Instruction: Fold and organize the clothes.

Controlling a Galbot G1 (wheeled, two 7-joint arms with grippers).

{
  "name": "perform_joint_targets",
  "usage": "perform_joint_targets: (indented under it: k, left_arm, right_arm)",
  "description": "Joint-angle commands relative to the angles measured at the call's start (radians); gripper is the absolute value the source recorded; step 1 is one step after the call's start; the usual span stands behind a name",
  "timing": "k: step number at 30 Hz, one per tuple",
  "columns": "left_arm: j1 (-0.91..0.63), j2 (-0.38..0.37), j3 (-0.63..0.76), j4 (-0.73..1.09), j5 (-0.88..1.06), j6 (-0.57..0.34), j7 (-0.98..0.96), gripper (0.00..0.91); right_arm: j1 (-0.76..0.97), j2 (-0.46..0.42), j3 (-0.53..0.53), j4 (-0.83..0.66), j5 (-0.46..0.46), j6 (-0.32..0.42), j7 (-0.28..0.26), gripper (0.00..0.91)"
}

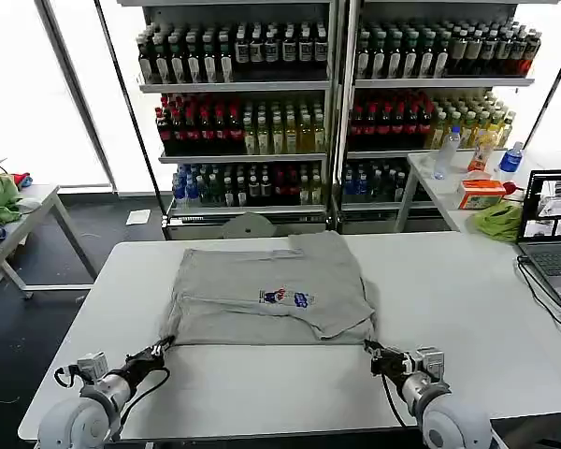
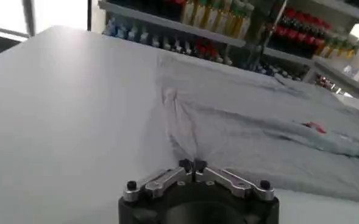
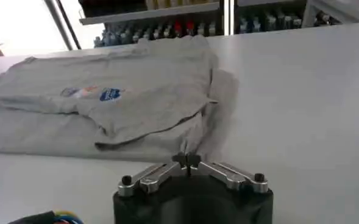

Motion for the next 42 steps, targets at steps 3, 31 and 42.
perform_joint_targets:
  k: [3, 31, 42]
  left_arm:
    - [0.099, -0.006, -0.039, -0.1, 0.006, -0.001, -0.006, 0.0]
    - [0.496, -0.139, -0.243, -0.339, 0.117, -0.001, 0.051, 0.0]
    - [0.492, -0.146, -0.231, -0.347, 0.132, -0.002, 0.061, 0.907]
  right_arm:
    - [-0.041, -0.039, 0.006, 0.035, 0.005, 0.002, -0.007, 0.0]
    - [-0.427, -0.148, 0.16, 0.224, -0.011, 0.063, -0.008, 0.0]
    - [-0.458, -0.142, 0.18, 0.279, -0.014, 0.045, -0.01, 0.907]
